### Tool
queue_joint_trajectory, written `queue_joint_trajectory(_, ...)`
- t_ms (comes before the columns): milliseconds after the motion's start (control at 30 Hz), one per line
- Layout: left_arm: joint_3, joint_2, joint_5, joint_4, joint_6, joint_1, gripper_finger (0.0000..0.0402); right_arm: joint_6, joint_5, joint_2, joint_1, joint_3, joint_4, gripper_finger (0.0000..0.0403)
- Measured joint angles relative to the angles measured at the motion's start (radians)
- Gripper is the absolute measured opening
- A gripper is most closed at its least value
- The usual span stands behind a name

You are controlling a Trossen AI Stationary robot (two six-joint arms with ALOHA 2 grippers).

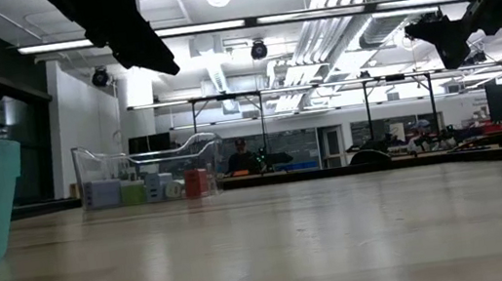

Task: Pick & Place Office items
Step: Return to Home Position

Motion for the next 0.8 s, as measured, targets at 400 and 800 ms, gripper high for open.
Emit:
queue_joint_trajectory(400,0.0,0.0,0.0,0.0,0.0,0.0,0.0172,-0.03,-0.043,0.0,0.0,0.0,0.113,0.0263)
queue_joint_trajectory(800,0.0,0.0,0.0,0.0,0.0,0.0,0.0172,-0.079,0.009,0.002,0.0,0.0,0.059,0.0263)
